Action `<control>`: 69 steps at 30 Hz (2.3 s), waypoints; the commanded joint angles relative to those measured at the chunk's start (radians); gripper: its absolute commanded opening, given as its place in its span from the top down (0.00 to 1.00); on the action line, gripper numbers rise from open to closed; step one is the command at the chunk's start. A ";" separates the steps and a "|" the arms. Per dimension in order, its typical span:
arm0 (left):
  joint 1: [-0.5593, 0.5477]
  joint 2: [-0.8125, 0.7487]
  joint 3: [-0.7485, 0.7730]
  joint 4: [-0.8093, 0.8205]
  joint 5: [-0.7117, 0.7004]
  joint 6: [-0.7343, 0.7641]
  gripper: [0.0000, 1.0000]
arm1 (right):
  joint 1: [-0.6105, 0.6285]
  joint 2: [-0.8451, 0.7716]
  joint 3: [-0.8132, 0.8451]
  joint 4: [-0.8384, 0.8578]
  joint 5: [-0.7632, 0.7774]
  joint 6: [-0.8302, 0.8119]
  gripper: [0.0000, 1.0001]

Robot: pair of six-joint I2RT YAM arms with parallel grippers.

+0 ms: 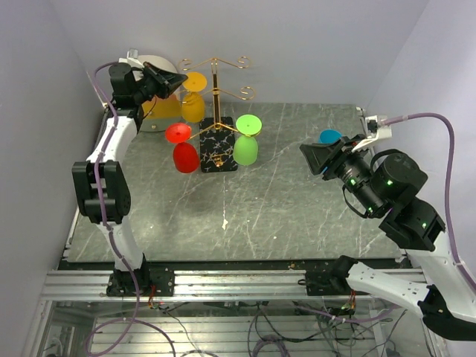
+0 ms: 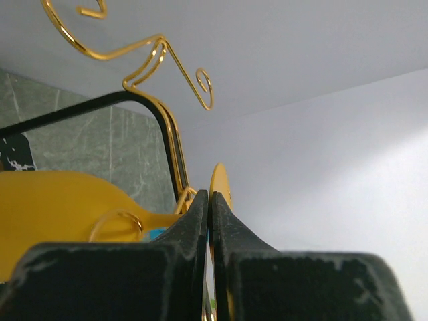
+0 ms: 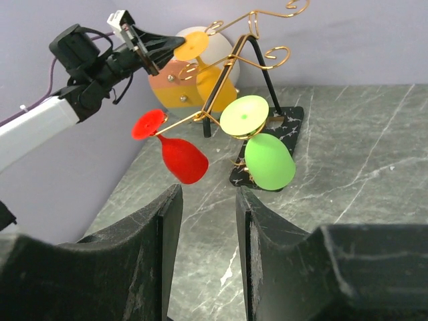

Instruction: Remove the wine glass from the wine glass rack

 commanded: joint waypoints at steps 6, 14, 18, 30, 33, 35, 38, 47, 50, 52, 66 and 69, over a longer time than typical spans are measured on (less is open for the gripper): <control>-0.009 0.107 0.145 -0.002 -0.069 0.003 0.93 | 0.000 0.000 -0.017 0.054 -0.019 0.012 0.63; 0.000 0.117 0.243 -0.114 -0.147 0.068 0.93 | 0.001 0.014 -0.012 0.054 -0.021 0.010 0.63; 0.018 0.028 0.207 -0.141 -0.201 0.104 0.93 | 0.000 0.014 -0.006 0.050 -0.014 0.006 0.63; 0.031 -0.248 0.158 -0.061 -0.228 0.096 0.93 | 0.000 0.056 -0.011 0.076 -0.076 -0.003 0.64; 0.031 -0.343 0.089 0.055 -0.180 -0.005 0.93 | 0.000 0.066 -0.007 0.100 -0.122 -0.020 0.64; 0.030 -0.404 0.030 0.145 -0.148 -0.081 0.93 | 0.000 0.078 0.002 0.117 -0.164 -0.032 0.64; 0.029 -0.506 -0.081 0.276 -0.108 -0.185 0.93 | 0.001 0.100 0.010 0.137 -0.242 -0.043 0.64; 0.021 -0.737 -0.445 0.855 0.024 -0.587 0.93 | 0.000 0.096 -0.058 0.311 -0.438 -0.100 0.64; 0.019 -0.776 -0.541 1.081 0.036 -0.747 0.93 | 0.001 0.109 -0.042 0.308 -0.454 -0.144 0.61; 0.019 -0.798 -0.579 1.207 0.040 -0.826 0.93 | 0.000 0.125 -0.022 0.300 -0.475 -0.168 0.57; 0.019 -1.022 -0.732 1.275 0.075 -0.884 0.93 | -0.002 0.217 0.014 0.406 -0.775 -0.285 0.19; 0.020 -1.057 -0.748 1.255 0.087 -0.885 0.93 | -0.001 0.269 0.035 0.453 -0.889 -0.267 0.20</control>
